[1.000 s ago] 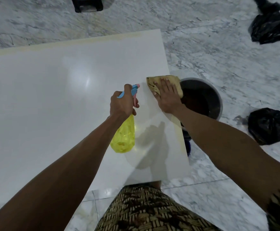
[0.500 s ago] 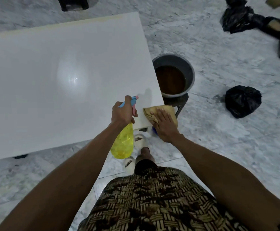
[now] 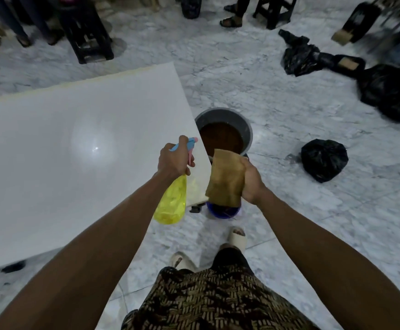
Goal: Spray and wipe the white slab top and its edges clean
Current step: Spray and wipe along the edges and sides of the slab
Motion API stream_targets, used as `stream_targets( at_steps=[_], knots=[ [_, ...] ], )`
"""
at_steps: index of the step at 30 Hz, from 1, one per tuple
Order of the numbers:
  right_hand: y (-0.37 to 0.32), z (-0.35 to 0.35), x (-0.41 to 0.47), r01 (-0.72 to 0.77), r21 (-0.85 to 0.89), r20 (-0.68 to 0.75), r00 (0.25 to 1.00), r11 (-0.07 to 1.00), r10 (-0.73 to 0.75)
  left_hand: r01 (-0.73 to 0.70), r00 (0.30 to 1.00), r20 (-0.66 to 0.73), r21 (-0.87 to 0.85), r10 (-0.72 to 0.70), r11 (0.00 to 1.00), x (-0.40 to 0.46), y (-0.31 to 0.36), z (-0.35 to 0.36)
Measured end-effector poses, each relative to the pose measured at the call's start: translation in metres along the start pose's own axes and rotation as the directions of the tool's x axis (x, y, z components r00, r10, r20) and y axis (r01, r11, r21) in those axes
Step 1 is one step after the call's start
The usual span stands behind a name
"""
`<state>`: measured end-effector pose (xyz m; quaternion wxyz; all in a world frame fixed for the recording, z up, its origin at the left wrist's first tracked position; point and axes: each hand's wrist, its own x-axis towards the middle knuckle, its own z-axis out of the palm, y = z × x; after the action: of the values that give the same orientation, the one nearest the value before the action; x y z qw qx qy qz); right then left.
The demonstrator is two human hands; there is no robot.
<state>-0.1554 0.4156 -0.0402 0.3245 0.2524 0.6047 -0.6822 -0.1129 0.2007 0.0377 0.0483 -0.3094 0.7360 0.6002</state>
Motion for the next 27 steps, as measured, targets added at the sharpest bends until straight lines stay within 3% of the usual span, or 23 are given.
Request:
stream_targets(
  at_steps=[5, 10, 16, 22, 27],
  knots=[
    [-0.08, 0.018, 0.015, 0.063, 0.294, 0.189, 0.974, 0.954, -0.122, -0.003, 1.0, 0.009, -0.02, 0.004, 1.0, 0.016, 0.044, 0.023],
    [-0.144, 0.02, 0.064, 0.022, 0.311, 0.261, 0.959, 0.95, -0.108, 0.07, 0.995, -0.071, 0.022, -0.068, 0.997, 0.058, 0.079, 0.059],
    [-0.239, 0.003, 0.144, -0.036, 0.22, 0.343, 0.938, 0.975, -0.043, 0.141, 0.949, -0.275, -0.069, -0.155, 0.988, 0.125, 0.122, 0.124],
    [-0.288, 0.005, 0.215, -0.066, 0.016, 0.381, 0.923, 0.998, 0.055, 0.177, 0.913, -0.333, -0.194, -0.235, 0.965, 0.189, 0.15, 0.152],
    [-0.289, 0.017, 0.254, 0.004, -0.307, 0.306, 0.947, 0.952, 0.095, 0.191, 0.865, -0.406, -0.278, -0.295, 0.942, 0.225, 0.152, 0.15]
  ],
)
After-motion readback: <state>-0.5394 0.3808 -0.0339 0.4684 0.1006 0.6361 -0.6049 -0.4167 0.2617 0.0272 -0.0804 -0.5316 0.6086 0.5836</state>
